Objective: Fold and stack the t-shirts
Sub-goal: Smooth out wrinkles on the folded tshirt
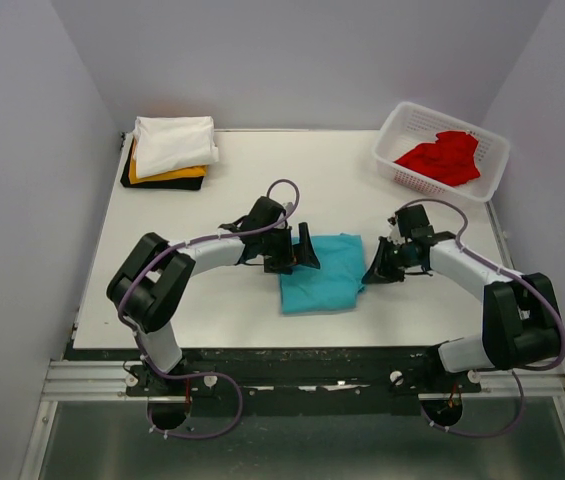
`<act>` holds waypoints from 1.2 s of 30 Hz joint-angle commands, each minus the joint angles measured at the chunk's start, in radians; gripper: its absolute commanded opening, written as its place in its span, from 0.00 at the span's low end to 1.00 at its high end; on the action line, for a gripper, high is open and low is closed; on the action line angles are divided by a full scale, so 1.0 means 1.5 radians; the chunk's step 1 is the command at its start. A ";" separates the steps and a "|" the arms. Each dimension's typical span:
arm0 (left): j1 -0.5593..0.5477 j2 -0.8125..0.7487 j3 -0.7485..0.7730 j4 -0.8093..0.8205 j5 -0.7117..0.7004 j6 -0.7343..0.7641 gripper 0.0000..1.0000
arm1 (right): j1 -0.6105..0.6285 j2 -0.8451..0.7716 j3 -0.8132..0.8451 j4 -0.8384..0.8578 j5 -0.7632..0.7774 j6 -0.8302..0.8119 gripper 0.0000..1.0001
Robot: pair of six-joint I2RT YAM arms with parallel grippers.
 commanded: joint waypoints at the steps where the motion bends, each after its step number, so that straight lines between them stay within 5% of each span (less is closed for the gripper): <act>1: 0.011 0.038 -0.015 -0.035 -0.039 0.027 0.99 | 0.001 -0.009 0.047 -0.099 0.096 -0.032 0.01; 8: 0.013 0.042 -0.013 -0.036 -0.037 0.038 0.98 | 0.001 -0.031 0.084 -0.160 0.241 -0.027 0.01; 17: 0.013 0.033 -0.009 -0.013 0.000 0.039 0.98 | 0.001 -0.019 0.040 -0.043 0.048 -0.036 0.08; 27: -0.005 -0.067 0.000 -0.035 -0.006 0.050 0.99 | 0.001 -0.122 0.039 -0.100 0.125 -0.011 0.55; 30: -0.018 -0.105 -0.009 -0.052 -0.027 0.052 0.99 | 0.001 -0.166 0.013 -0.114 0.121 0.002 0.55; 36: -0.059 -0.136 -0.058 -0.037 -0.028 0.027 0.98 | 0.001 -0.199 -0.088 -0.057 0.009 0.044 0.41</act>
